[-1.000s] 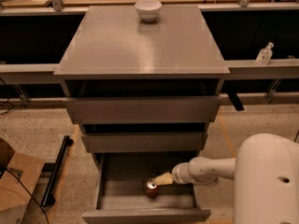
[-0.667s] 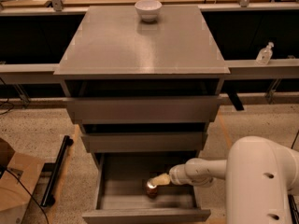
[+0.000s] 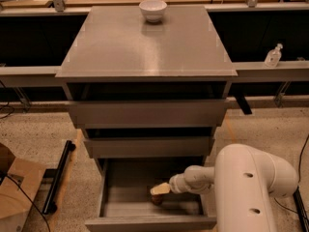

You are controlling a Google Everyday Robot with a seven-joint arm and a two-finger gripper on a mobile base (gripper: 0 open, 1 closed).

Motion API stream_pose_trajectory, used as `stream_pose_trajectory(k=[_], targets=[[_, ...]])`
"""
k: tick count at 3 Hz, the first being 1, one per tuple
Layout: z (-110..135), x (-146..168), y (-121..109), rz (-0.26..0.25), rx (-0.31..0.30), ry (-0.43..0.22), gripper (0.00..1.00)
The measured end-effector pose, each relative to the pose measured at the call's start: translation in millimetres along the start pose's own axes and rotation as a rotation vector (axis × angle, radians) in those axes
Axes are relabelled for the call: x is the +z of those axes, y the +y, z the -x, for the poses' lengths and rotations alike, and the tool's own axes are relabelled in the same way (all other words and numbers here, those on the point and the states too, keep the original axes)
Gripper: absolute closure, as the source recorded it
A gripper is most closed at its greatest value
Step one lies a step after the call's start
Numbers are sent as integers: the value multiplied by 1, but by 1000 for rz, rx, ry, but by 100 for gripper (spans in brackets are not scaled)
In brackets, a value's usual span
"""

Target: Pick coke can from bottom drawer and place on counter

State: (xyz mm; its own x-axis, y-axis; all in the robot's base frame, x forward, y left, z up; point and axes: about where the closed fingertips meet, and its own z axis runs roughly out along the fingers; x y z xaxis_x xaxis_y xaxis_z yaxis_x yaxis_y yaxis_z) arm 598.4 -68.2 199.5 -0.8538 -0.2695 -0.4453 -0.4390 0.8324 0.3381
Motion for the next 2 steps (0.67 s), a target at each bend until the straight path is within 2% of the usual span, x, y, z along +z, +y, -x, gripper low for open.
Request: stream_pose_trajectory(k=[1,2], targets=[[-9,20,9,24,14,34,0],[-15,35,20,48,15,65,17]])
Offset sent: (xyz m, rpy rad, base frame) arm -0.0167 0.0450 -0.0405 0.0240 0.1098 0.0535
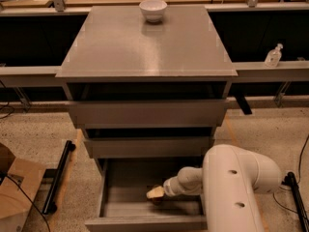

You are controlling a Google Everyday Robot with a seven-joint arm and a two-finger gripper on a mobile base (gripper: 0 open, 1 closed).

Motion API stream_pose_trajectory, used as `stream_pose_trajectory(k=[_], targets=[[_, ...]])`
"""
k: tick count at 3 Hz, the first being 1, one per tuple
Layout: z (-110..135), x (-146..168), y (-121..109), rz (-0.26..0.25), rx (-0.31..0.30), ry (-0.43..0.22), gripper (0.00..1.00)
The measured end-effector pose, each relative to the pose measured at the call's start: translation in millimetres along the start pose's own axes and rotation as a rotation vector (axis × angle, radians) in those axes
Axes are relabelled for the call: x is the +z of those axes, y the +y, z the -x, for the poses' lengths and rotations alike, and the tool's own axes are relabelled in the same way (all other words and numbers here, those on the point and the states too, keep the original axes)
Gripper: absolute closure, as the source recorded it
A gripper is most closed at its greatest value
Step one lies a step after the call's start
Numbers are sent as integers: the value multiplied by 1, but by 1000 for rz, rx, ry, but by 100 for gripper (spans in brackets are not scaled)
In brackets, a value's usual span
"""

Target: Pick coke can from bottom drawer and place on counter

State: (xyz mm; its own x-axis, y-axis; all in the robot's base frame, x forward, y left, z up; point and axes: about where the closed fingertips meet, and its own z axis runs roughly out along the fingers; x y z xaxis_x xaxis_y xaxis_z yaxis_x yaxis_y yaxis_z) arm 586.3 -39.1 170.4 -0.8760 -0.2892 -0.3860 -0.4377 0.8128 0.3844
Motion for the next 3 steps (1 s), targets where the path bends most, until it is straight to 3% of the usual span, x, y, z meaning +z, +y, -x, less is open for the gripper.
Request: stream_pose_trajectory(k=[1,3], targets=[[-1,14,12,34,2,23,49],[2,13,17,43,1,25,95]])
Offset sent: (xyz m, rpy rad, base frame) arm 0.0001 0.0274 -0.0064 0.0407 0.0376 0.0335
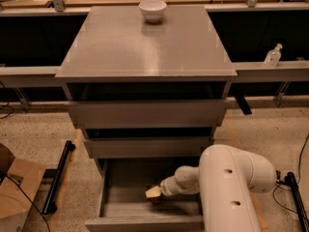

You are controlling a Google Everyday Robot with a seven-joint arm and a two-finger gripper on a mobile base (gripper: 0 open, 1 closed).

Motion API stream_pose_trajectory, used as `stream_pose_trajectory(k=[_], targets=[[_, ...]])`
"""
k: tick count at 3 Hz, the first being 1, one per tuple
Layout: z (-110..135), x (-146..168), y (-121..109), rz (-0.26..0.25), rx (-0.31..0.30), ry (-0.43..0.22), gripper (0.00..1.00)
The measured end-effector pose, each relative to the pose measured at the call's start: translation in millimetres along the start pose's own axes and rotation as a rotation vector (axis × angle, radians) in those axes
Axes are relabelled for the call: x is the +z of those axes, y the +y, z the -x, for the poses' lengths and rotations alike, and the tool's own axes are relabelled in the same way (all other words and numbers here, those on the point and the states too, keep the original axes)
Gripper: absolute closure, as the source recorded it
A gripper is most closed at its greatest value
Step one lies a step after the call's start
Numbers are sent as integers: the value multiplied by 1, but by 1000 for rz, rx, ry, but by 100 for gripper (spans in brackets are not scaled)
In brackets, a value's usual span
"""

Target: Pick coke can from bottom drawer and place on counter

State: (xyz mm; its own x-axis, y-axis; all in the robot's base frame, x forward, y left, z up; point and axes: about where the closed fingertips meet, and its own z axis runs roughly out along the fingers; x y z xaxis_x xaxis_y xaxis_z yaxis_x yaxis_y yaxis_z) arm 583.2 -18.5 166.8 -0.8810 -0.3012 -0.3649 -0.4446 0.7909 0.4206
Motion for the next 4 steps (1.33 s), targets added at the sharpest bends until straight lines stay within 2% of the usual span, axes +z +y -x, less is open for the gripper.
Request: stream_pose_trajectory(k=[1,3,4], targets=[[21,-31,12,10,-32,-19,100],[62,-137,49,23,-124,-48,100],[67,-191,65,27,-174,-32,100]])
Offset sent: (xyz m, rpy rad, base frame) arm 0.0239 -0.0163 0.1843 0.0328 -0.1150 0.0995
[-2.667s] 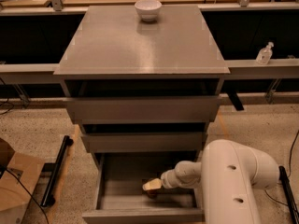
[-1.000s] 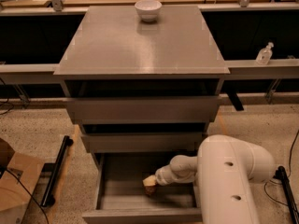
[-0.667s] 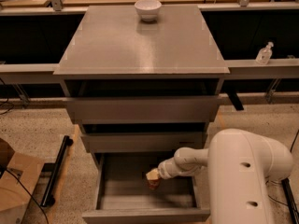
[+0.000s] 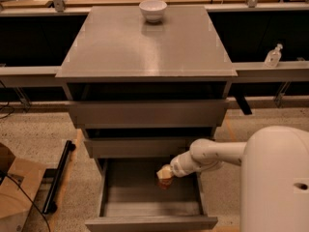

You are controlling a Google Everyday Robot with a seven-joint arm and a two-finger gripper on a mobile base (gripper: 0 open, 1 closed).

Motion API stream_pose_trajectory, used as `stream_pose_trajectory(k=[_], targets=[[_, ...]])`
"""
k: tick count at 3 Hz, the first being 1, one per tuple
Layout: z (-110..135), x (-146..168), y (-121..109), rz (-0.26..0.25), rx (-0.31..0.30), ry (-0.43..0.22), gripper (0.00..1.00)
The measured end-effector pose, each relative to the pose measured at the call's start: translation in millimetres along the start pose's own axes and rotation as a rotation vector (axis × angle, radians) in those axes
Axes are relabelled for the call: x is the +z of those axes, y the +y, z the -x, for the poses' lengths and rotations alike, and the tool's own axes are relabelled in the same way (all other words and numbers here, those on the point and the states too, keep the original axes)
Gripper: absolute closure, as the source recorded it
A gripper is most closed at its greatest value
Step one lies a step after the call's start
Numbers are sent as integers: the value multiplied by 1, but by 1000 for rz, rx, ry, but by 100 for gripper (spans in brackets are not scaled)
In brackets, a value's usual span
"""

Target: Pick coke can from bottom drawer and place on counter

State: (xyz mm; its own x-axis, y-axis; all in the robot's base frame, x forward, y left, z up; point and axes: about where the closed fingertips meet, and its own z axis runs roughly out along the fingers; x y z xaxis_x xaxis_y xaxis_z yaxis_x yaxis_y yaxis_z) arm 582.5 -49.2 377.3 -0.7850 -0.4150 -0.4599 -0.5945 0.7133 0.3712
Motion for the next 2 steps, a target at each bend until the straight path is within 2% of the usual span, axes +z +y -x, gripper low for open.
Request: stream_pose_trajectory(k=[2], targets=[[14,-122,32,8,-119,22,100]])
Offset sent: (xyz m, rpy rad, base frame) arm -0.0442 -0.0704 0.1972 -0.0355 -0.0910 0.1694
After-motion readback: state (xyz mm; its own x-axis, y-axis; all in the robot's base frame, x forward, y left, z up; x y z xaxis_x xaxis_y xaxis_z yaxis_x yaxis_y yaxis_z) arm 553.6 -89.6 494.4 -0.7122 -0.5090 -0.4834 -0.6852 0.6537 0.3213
